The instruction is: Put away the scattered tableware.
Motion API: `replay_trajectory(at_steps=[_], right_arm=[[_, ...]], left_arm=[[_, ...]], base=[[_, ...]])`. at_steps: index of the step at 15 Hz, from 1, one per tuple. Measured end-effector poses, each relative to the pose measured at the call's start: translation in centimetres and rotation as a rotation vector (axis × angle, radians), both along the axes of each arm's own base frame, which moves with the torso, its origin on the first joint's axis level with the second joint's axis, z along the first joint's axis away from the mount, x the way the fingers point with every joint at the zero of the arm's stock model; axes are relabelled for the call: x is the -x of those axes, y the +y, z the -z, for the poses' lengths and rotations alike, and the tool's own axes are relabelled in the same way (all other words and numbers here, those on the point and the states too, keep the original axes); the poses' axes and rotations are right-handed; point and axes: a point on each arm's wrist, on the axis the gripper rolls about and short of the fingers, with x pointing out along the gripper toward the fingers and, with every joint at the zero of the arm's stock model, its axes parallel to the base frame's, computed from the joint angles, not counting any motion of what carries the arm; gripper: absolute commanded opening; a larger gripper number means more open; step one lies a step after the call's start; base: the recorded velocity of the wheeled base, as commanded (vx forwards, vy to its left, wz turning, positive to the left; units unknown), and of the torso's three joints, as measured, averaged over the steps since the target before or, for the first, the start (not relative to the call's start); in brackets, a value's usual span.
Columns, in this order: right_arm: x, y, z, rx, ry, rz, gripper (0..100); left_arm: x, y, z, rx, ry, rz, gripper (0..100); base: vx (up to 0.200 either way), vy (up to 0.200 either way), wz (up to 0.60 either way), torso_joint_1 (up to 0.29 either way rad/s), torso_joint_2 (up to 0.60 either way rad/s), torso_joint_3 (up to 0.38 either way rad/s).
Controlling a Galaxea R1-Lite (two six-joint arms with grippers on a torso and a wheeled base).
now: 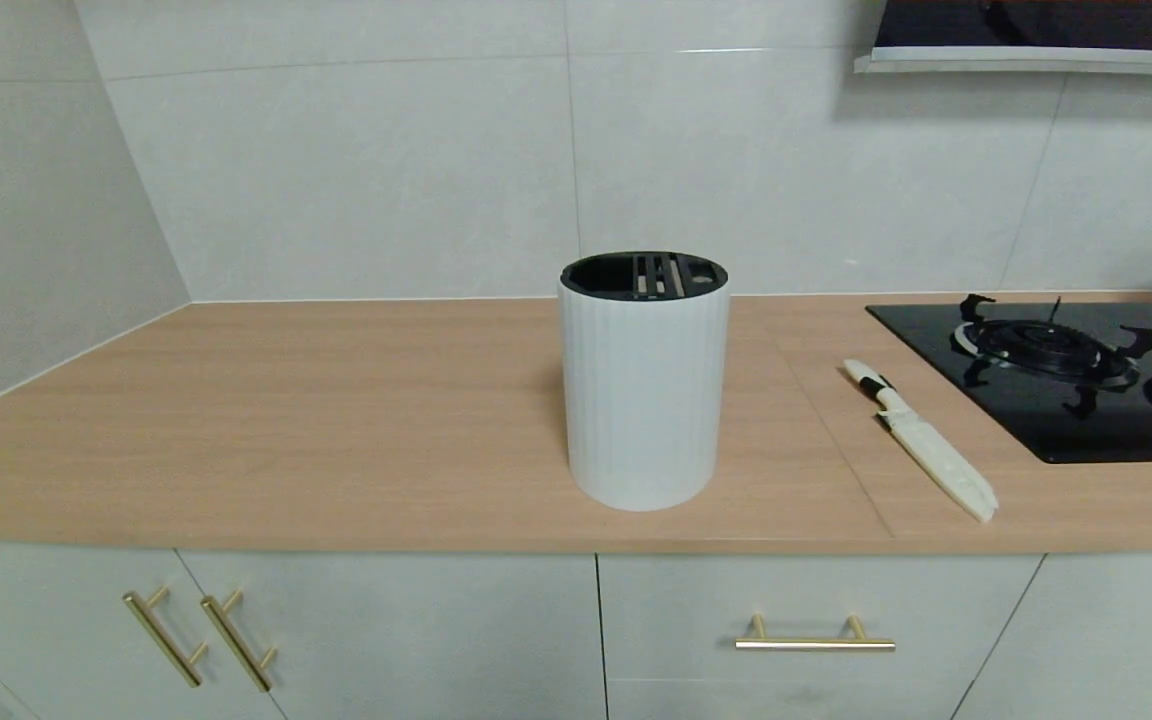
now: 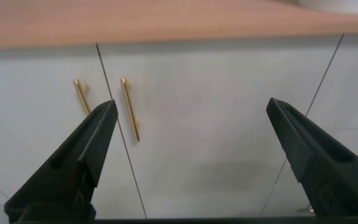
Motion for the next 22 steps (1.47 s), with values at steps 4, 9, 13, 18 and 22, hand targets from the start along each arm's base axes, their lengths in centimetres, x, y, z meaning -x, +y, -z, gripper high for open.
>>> replay_trajectory(at_steps=[4,9,13,18,22], right_arm=[[0.0,0.0,0.0,0.0,0.0,0.0,100],[0.0,0.0,0.0,0.0,0.0,0.0,100],[0.0,0.0,0.0,0.0,0.0,0.0,100],[0.0,0.0,0.0,0.0,0.0,0.0,100],[0.0,0.0,0.0,0.0,0.0,0.0,100]], left_arm=[[0.01,0.0,-0.01,0.0,0.0,0.0,100],[0.01,0.0,-0.01,0.0,0.0,0.0,100],[0.0,0.0,-0.01,0.0,0.0,0.001,100],[0.0,0.0,0.0,0.0,0.0,0.0,100],[0.01,0.0,-0.01,0.0,0.0,0.0,100]], base=[[0.0,0.0,0.0,0.207,-0.5,-0.284],[0.0,0.0,0.0,0.241,-0.53,-0.288],[0.0,0.0,0.0,0.262,-0.57,-0.304],[0.0,0.0,0.0,0.265,-0.56,-0.297],[0.0,0.0,0.0,0.198,-0.4,-0.216]])
